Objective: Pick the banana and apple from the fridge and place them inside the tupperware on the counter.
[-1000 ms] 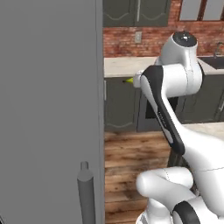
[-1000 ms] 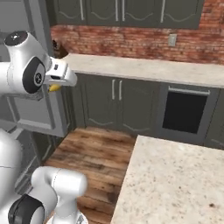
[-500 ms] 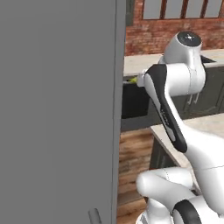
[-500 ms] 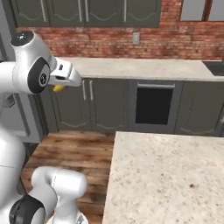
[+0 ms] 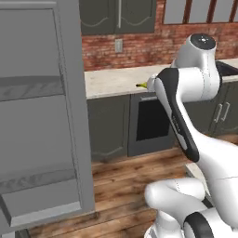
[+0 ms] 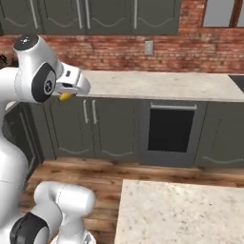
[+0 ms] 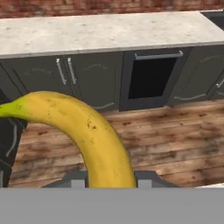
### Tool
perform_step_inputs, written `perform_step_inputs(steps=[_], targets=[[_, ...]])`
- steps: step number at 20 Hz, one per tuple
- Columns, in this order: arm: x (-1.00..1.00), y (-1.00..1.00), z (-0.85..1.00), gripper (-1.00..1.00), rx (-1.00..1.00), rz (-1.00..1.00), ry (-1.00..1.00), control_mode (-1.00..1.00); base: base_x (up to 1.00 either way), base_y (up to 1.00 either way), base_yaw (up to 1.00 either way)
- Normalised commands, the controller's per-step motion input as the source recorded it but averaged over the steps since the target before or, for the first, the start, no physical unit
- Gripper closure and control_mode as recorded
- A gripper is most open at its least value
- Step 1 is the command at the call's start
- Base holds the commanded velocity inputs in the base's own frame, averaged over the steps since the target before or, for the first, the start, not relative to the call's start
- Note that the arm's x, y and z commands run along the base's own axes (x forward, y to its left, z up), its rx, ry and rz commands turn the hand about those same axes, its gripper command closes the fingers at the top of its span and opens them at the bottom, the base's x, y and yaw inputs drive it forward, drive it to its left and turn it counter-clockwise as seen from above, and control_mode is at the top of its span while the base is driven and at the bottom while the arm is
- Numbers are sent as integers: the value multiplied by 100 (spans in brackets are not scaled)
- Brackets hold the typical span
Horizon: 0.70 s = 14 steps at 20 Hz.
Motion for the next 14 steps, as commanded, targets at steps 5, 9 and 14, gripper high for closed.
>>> perform_step_inputs(steps=[5, 9, 14], targets=[[0, 0, 0, 100, 0, 0, 0, 100, 100, 49, 8], [0, 0, 0, 100, 0, 0, 0, 100, 100, 23, 9], [0, 0, 0, 100, 0, 0, 0, 100, 80, 7, 35]])
